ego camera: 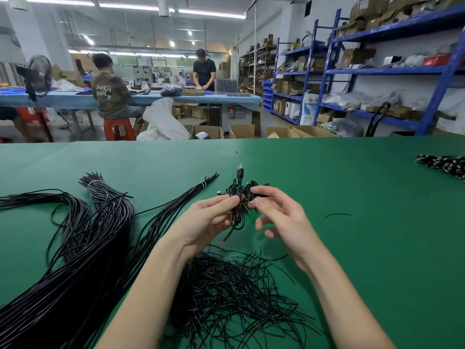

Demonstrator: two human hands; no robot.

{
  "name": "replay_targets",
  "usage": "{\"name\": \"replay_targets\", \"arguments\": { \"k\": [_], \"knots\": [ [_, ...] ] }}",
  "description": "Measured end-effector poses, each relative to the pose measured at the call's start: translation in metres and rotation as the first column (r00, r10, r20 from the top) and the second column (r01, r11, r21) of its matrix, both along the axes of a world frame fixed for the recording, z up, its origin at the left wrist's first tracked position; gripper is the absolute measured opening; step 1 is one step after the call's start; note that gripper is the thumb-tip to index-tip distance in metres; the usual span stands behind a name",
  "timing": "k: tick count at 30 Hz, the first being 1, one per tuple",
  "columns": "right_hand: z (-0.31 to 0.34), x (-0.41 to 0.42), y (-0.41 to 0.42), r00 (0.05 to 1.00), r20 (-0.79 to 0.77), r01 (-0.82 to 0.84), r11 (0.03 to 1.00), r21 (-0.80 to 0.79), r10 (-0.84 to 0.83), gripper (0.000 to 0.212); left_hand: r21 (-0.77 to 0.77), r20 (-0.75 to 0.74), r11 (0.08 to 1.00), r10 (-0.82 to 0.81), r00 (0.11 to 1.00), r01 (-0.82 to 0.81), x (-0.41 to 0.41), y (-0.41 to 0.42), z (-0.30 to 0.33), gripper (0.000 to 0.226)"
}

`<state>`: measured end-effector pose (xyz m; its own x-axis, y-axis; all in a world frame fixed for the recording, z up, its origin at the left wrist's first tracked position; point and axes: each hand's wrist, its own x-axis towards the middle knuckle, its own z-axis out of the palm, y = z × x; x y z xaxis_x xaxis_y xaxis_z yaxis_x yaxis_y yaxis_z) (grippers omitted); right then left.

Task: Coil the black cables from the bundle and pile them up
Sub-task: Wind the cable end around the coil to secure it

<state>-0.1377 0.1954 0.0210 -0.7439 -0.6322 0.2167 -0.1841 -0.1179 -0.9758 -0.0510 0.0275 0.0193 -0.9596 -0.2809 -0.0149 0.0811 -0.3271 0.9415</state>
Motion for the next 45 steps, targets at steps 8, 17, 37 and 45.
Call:
{"name": "replay_targets", "arguments": {
  "k": [8, 17, 37, 45],
  "knots": [
    [0.007, -0.008, 0.012, 0.893, -0.445, 0.11, 0.991, 0.07, -0.067, 0.016, 0.002, 0.085, 0.991, -0.131, 0.988, 0.131, 0.001, 0.001, 0.002, 0.028],
    [0.005, -0.001, 0.004, 1.0, -0.006, 0.013, 1.0, 0.006, -0.013, 0.025, -0.043, -0.131, 0.994, -0.11, 0.985, 0.105, 0.0, 0.007, 0.001, 0.022],
    [-0.015, -0.011, 0.005, 0.616, -0.762, 0.235, 0.97, -0.064, -0.2, 0.018, -0.109, 0.033, 0.993, -0.031, 0.999, 0.035, -0.003, 0.006, -0.004, 0.036],
    [-0.012, -0.003, -0.004, 0.863, 0.488, -0.124, 0.991, -0.049, 0.132, 0.012, -0.315, -0.015, 0.945, 0.083, 0.996, -0.083, -0.002, 0.01, -0.004, 0.04]
  ]
}}
